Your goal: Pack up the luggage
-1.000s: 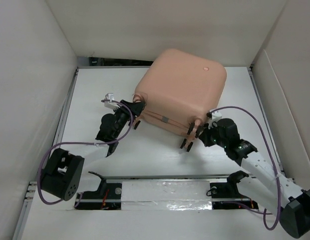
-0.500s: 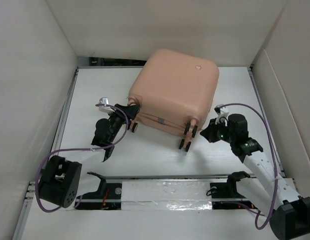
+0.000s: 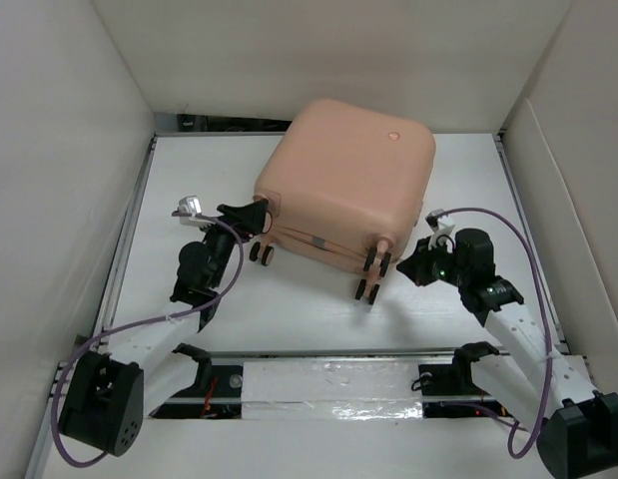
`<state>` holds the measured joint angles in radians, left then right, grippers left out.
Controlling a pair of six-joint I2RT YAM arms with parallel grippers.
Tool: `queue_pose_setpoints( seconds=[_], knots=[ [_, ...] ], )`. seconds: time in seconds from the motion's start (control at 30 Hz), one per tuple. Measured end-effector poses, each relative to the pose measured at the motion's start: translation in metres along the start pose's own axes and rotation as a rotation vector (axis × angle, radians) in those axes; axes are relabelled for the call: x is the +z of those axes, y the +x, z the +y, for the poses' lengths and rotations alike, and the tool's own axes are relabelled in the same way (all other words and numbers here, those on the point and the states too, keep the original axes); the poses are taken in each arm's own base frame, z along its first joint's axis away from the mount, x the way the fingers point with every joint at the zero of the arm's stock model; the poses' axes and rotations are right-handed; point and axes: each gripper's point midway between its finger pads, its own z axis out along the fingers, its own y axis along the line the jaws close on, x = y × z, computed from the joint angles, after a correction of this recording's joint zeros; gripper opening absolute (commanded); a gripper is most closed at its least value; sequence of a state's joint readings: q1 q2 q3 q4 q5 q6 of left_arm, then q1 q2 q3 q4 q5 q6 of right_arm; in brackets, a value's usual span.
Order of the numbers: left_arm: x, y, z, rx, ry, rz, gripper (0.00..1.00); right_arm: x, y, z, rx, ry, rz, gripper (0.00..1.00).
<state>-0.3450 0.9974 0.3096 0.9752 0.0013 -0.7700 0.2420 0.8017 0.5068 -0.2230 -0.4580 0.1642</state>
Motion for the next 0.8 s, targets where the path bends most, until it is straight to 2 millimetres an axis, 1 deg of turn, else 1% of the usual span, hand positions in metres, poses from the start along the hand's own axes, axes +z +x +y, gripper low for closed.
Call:
queue_pose_setpoints(
  seconds=[0.07, 0.1, 0.13, 0.17, 0.2, 0.23, 0.27, 0.3, 0.33, 0.37, 0.4, 0.43, 0.5, 0.53, 0.57, 0.67, 0.73, 0.8],
  knots=[
    [-0.004, -0.014, -0.002, 0.014, -0.016, -0.050, 0.88, 0.001, 0.000, 0.000, 0.000, -0.006, 0.002, 0.00],
    [-0.005, -0.017, -0.003, 0.017, -0.018, -0.060, 0.85, 0.002, 0.000, 0.001, 0.000, -0.008, 0.002, 0.00],
    [-0.010, -0.026, -0.011, 0.033, -0.012, -0.096, 0.82, 0.002, -0.001, 0.001, -0.001, -0.009, 0.000, 0.00],
    [-0.014, -0.029, -0.020, 0.049, 0.008, -0.111, 0.78, 0.002, -0.001, 0.001, -0.002, -0.009, -0.002, 0.00],
    [-0.017, -0.030, -0.032, 0.067, 0.036, -0.113, 0.69, 0.003, -0.002, 0.000, -0.002, -0.009, -0.003, 0.00],
    [-0.019, -0.028, -0.047, 0.092, 0.071, -0.106, 0.63, 0.004, -0.002, 0.000, -0.001, -0.008, -0.004, 0.00],
    [-0.020, -0.021, -0.064, 0.115, 0.115, -0.082, 0.57, 0.004, -0.002, -0.001, -0.001, -0.006, -0.005, 0.00],
    [-0.021, -0.011, -0.082, 0.140, 0.162, -0.046, 0.56, 0.005, -0.003, -0.002, 0.002, -0.004, -0.005, 0.00],
    [-0.022, 0.003, -0.101, 0.162, 0.205, -0.003, 0.60, 0.007, -0.004, -0.003, 0.004, -0.001, -0.007, 0.00],
    [-0.023, 0.020, -0.119, 0.189, 0.247, 0.045, 0.65, 0.009, -0.005, -0.004, 0.006, 0.004, -0.009, 0.00],
    [-0.024, 0.037, -0.134, 0.217, 0.282, 0.090, 0.72, 0.010, -0.007, -0.005, 0.008, 0.010, -0.009, 0.00],
    [-0.024, 0.055, -0.147, 0.245, 0.311, 0.145, 0.74, 0.011, -0.010, -0.008, 0.011, 0.019, -0.008, 0.00],
    [-0.016, 0.087, -0.163, 0.297, 0.350, 0.236, 0.80, 0.014, -0.015, -0.012, 0.014, 0.037, -0.005, 0.00],
    [-0.010, 0.106, -0.161, 0.325, 0.348, 0.289, 0.84, 0.015, -0.018, -0.014, 0.012, 0.048, -0.007, 0.00],
    [-0.005, 0.123, -0.155, 0.351, 0.339, 0.339, 0.85, 0.016, -0.020, -0.015, 0.012, 0.051, -0.007, 0.00],
    [-0.002, 0.173, -0.140, 0.399, 0.343, 0.508, 0.88, 0.017, -0.021, -0.017, 0.012, 0.061, -0.013, 0.00],
    [-0.004, 0.195, -0.142, 0.409, 0.370, 0.595, 0.89, 0.018, -0.022, -0.019, 0.010, 0.074, -0.021, 0.00],
    [-0.003, 0.210, -0.147, 0.410, 0.391, 0.664, 0.89, 0.019, -0.022, -0.020, 0.006, 0.077, -0.033, 0.00]
  ],
)
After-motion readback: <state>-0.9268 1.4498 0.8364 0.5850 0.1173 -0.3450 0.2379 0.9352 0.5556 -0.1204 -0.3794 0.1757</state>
